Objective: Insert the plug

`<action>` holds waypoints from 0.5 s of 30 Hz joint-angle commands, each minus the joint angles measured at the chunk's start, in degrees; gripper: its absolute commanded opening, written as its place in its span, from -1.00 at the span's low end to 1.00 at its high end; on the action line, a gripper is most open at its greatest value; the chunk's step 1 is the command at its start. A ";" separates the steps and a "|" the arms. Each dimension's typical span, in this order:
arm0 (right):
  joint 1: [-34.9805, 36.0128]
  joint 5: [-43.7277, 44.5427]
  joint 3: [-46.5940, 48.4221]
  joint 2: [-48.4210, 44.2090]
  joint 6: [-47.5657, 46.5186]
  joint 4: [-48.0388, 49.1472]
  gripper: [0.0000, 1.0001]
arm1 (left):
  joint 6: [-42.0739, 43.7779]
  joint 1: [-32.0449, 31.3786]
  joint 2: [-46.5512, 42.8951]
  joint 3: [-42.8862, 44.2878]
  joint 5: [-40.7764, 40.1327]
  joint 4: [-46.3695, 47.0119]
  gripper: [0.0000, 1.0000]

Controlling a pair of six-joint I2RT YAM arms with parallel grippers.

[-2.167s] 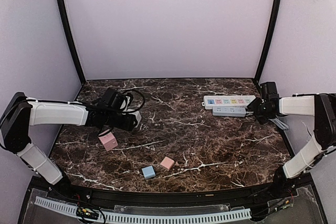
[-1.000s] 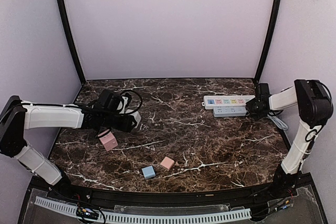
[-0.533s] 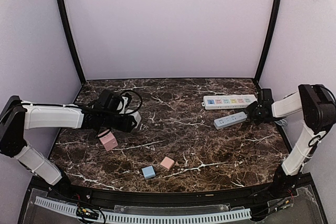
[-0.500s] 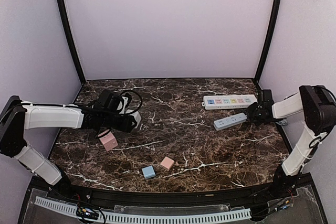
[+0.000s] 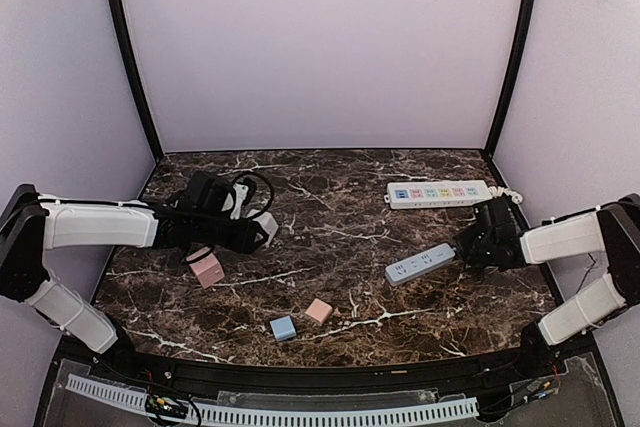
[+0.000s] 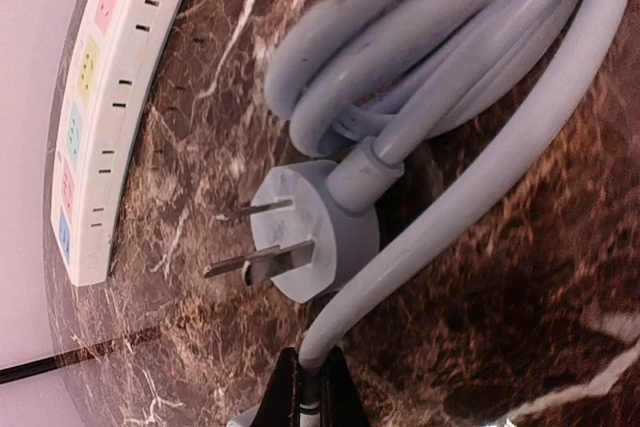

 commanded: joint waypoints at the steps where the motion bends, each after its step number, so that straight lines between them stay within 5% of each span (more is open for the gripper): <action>1: 4.62 1.39 -2.25 -1.62 7.76 -0.76 -1.00 | 1.52 -1.14 -1.48 -0.26 3.81 1.64 -0.25; 6: 6.79 -0.85 -4.13 -3.13 7.34 2.36 -1.00 | 2.78 -2.55 -1.94 -0.46 5.61 3.84 -0.25; 9: 6.90 -2.22 -4.77 -5.53 4.58 2.55 -0.75 | 4.12 -3.37 -2.18 -0.59 6.65 4.77 -0.25; 15: 6.94 -0.18 -6.50 -14.42 1.30 -1.01 0.31 | 5.41 -4.66 -2.04 0.89 6.71 5.77 -0.25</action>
